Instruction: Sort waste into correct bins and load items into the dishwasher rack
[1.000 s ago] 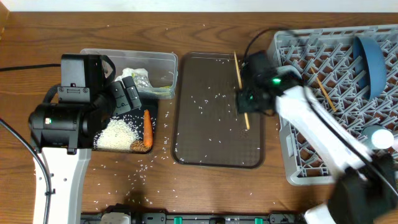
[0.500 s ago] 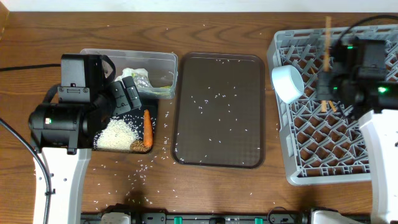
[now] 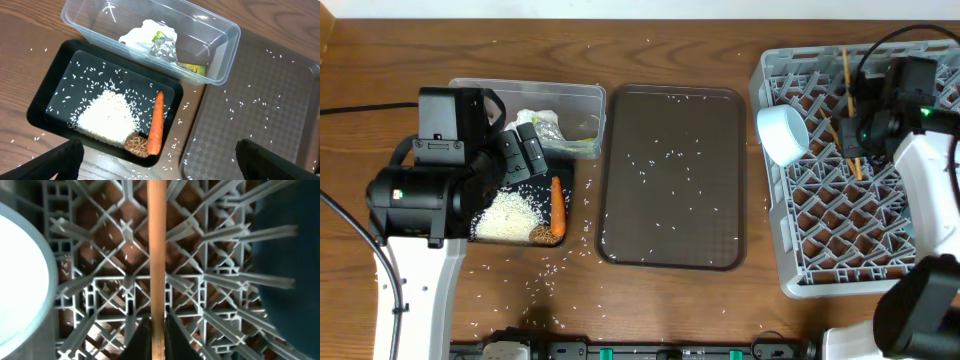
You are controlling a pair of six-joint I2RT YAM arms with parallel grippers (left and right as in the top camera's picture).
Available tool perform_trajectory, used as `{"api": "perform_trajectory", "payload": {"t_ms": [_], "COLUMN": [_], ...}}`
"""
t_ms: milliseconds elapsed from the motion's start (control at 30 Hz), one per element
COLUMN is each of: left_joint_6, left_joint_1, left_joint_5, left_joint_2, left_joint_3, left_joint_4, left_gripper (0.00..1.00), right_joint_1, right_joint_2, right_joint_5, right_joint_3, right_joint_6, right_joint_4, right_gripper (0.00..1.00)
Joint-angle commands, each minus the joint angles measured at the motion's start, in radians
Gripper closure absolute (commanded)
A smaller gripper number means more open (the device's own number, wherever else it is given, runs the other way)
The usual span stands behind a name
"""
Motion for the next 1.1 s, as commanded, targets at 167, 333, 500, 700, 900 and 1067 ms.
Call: {"api": "perform_trajectory", "payload": {"t_ms": [167, 333, 500, 700, 900, 1067], "left_joint_6": [0.018, 0.018, 0.018, 0.018, 0.018, 0.018], "left_joint_1": [0.004, 0.004, 0.004, 0.004, 0.004, 0.004], "left_joint_5": [-0.011, -0.011, -0.011, -0.011, -0.011, -0.011], "left_joint_2": [0.001, 0.001, 0.001, 0.001, 0.001, 0.001], "left_joint_3": [0.003, 0.003, 0.003, 0.003, 0.003, 0.003], "left_joint_4": [-0.002, -0.002, -0.002, -0.002, -0.002, -0.002], "left_gripper": [0.02, 0.02, 0.02, 0.02, 0.02, 0.02], "right_joint_1": [0.021, 0.082, 0.219, 0.366, 0.393, 0.393], "right_joint_2": [-0.093, -0.288, -0.51, -0.702, -0.844, -0.929], "right_joint_5": [-0.037, -0.323, -0.586, -0.589, -0.489, -0.315], "right_joint_3": [0.015, 0.017, 0.016, 0.016, 0.016, 0.016], "right_joint_6": [0.078, 0.104, 0.123, 0.131, 0.129, 0.129], "right_joint_4": [-0.09, -0.122, -0.103, -0.107, -0.216, -0.293], "right_gripper": [0.64, 0.48, 0.01, 0.01, 0.01, 0.01]}}
